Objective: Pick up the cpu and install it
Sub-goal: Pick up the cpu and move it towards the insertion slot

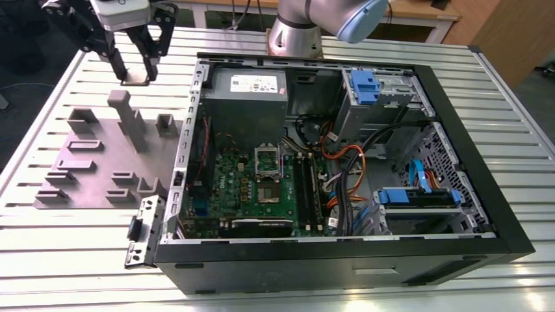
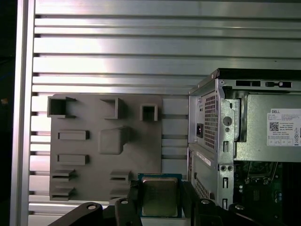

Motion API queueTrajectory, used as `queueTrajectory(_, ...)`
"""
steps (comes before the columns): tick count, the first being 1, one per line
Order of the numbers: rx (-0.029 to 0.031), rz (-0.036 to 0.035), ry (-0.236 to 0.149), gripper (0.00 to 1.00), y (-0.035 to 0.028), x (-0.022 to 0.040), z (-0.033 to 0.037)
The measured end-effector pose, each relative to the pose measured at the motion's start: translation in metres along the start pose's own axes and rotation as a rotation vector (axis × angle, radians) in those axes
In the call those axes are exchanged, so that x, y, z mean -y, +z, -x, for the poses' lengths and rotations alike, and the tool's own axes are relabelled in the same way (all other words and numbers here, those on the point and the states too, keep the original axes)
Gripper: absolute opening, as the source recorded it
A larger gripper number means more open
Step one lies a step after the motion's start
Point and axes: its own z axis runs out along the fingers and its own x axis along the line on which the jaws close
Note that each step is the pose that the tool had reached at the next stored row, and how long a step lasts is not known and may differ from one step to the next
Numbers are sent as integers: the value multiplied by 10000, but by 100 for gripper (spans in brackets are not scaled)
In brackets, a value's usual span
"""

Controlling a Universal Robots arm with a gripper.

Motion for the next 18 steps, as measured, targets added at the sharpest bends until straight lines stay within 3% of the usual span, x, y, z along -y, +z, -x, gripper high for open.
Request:
queueTrajectory(4,0,0,1,45,-1,0,37)
queueTrajectory(18,0,0,2,45,-1,0,69)
